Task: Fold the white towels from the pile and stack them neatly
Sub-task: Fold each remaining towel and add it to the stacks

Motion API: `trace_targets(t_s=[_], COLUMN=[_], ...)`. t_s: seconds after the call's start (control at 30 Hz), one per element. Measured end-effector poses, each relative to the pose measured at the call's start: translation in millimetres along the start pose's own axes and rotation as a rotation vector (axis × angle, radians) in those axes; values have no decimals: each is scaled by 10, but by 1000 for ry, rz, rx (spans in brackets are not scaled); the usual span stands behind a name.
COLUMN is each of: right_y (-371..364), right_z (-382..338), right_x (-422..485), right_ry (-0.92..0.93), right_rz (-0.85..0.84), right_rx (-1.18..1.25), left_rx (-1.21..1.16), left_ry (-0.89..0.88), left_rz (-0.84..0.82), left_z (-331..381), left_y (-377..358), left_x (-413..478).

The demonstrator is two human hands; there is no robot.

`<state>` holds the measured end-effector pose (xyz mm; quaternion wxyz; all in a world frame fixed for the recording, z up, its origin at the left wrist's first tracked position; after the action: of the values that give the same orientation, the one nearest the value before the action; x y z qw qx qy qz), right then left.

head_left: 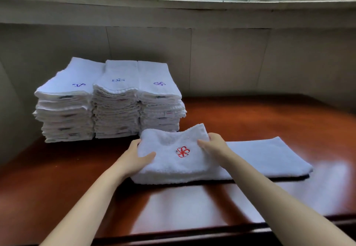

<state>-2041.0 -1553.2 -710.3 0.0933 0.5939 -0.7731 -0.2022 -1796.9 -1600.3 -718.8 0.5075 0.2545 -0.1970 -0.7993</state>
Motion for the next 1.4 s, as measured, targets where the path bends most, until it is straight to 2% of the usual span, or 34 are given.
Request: trace_targets(t_s=[0.2,0.37,0.5,0.57,0.7,0.77,0.83,0.97,1.1,1.23,1.33,1.4], right_y=[476,1113,1170,1133,1023,820,591,437,614,972,1265,1366], right_z=[-150,14,409,543,555,488,402,248,159,99,160,281], right_x=[51,9,-40,-69,-61,-85,-117,-108,-86,-125,-149,-173], right_ry=[50,-27,-185,-236,-217,-155,-73,9,14,1,-115,-260], right_rz=[134,231,164,135,87,8,-86,-165,-83,60,208,259], right_rx=[-100,-288,-560,-594,-412,-287,-180,-83,-54,154,235,148], left_rx=[-228,-200,-324,-346,-355,-222,-65,211,159,2,-22,1], left_ry=[203,165,114,133,99,97,171,346,331,321,254,209], left_rz=[37,-48,-182,-195,-122,-57,-28,-96,-116,-78,-63,-35], left_z=[47,122,239,257,323,309,158,-171,-175,-145,-97,-60], left_y=[-120,-296,-517,-559,-242,48,297,454,363,206,78,16], left_x=[91,168,189,198,190,181,208,233,262,226,244,273])
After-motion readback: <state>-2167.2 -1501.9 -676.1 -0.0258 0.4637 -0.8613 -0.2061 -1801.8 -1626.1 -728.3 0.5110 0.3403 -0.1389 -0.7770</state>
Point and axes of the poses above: each hand's wrist, its own x-axis towards the middle knuckle, its own y-axis out of the back of the hand, z = x × y, the point moved 3 cm from there along x, towards the middle knuckle, and after that the axes turned 8 degrees about -z, right-handed, at the moved point
